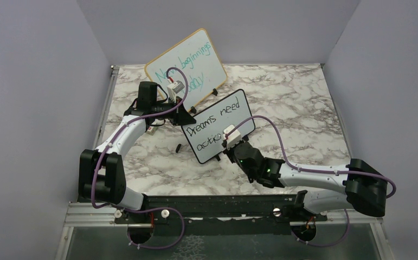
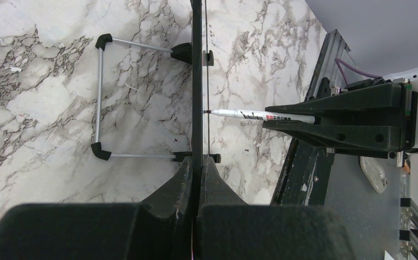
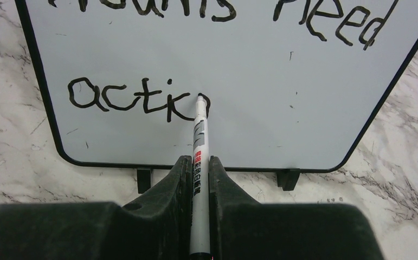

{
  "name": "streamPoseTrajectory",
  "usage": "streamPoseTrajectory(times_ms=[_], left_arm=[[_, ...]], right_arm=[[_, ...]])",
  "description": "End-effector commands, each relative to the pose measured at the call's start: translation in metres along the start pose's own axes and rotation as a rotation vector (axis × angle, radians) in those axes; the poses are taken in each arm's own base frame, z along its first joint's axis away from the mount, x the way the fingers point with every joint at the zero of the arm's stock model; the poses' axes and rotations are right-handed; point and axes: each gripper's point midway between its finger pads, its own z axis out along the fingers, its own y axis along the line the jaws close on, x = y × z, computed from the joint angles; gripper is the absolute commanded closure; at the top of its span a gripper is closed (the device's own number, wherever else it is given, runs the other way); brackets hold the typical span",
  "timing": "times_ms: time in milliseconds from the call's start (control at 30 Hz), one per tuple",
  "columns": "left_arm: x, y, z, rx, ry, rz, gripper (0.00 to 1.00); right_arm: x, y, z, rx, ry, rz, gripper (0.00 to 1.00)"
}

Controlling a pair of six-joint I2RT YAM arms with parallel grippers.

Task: Write a sentence on the whiteboard

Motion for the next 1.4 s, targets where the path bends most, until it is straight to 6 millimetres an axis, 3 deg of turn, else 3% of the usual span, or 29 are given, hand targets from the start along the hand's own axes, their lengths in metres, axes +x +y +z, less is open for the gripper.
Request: streamPoseTrajectory(times_ms=[0,800,1167,1367], left_arm=[[0.013,0.002,0.002,0.003,0.044,-0.045,1.00],[0.013,0.003,0.003,0.000,0.046,-0.047,1.00],[0.013,0.002,0.002,0.001,0.044,-0.043,1.00],[0.013,0.003,0.002,0.001,0.045,-0.045,1.00]], right_arm=[[-0.019,0.010,0.004,-0.055,-0.046,0.018,1.00],[-0.002,0.015,-0.006,-0.111,0.026,-0.007,1.00],[-0.011,-0.015,-0.007,0.019,-0.012,0.019,1.00],[-0.008,-0.020,-0.004,0.033,-0.010,0.029,1.00]])
